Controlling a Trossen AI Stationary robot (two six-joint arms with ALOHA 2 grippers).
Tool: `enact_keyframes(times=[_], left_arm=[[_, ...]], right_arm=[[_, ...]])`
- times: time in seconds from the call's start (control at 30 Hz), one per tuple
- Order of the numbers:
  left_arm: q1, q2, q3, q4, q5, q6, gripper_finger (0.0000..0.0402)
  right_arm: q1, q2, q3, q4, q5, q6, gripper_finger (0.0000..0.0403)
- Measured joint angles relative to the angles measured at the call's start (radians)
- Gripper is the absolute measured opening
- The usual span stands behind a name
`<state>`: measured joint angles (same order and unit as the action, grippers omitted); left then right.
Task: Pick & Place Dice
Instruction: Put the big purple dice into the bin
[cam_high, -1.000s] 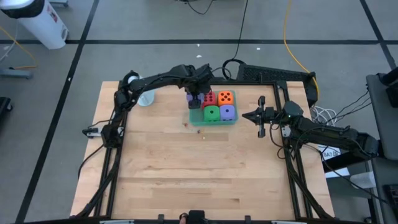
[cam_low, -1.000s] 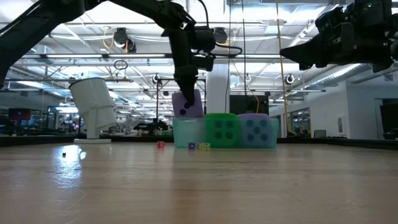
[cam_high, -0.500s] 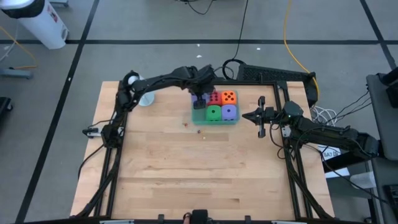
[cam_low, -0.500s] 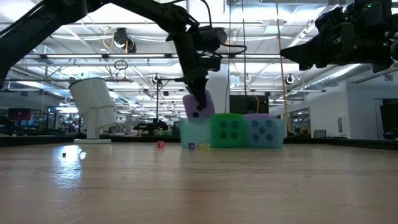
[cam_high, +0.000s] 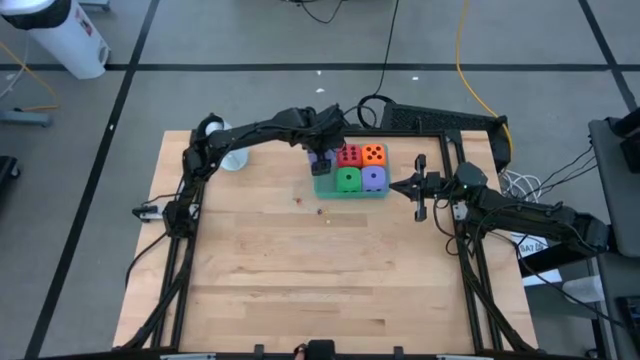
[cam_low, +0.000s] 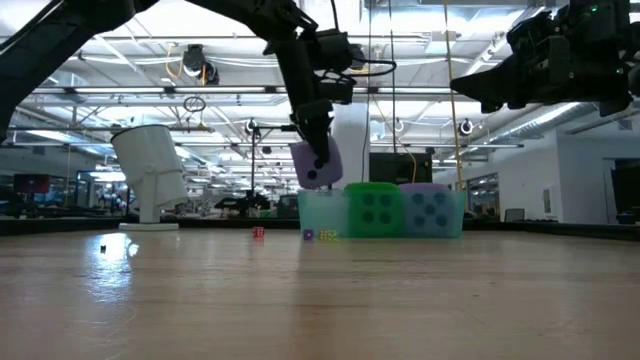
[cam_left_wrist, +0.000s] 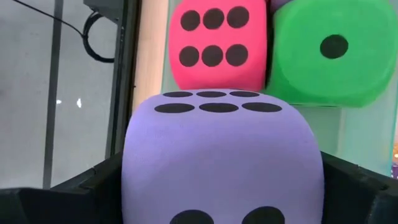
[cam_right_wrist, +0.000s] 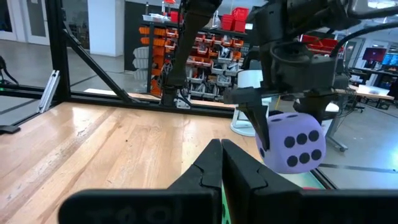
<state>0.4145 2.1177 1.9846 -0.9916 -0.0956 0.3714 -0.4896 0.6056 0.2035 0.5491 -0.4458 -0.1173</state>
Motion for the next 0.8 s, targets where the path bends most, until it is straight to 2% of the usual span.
enact_keyframes(times=[0.37, 0.8], left_arm=[[-0.004, 0.007, 0.002, 0.009, 0.018, -0.034, 0.0365], [0.002, 0.096, -0.001, -0.018, 0.003, -0.01, 0.0365]], right_arm=[[0.0, 0.0, 0.0, 0.004, 0.0, 0.025, 0.0], [0.0, 0.0, 0.0, 0.008, 0.0, 0.026, 0.0]])
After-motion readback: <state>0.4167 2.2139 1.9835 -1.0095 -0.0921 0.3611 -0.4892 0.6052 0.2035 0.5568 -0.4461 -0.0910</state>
